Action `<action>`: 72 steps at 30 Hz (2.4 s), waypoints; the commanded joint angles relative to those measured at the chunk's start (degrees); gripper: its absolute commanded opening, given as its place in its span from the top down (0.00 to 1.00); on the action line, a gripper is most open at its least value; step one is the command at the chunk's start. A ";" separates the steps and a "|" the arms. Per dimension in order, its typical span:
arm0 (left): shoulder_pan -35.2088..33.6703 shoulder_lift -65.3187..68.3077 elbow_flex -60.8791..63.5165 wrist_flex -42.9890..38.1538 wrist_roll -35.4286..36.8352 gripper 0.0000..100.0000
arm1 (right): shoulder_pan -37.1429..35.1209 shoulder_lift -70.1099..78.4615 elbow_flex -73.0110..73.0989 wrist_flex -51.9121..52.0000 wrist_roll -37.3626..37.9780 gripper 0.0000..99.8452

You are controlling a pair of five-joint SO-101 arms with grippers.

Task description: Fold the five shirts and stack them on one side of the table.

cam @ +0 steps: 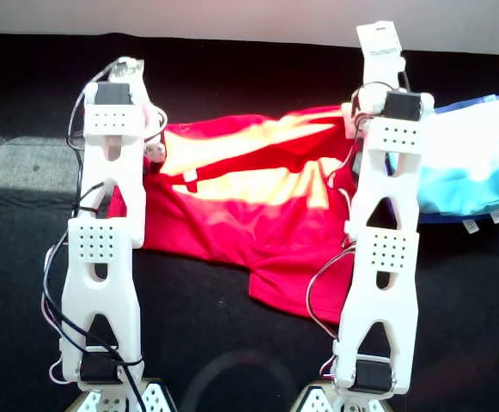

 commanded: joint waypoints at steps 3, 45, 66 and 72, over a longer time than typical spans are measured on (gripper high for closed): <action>0.48 1.71 -0.66 0.79 -3.08 0.88 | -0.31 0.04 -2.68 -0.22 0.26 0.99; -3.03 -20.97 -7.96 2.02 -13.71 0.99 | -0.48 -14.11 -8.04 4.97 0.26 0.99; -5.67 -43.91 -3.38 2.02 -15.03 0.99 | 2.24 -37.14 -8.04 5.14 0.00 0.99; -2.95 -59.03 9.01 2.02 -15.03 0.99 | 5.05 -49.01 -7.96 5.14 0.26 0.99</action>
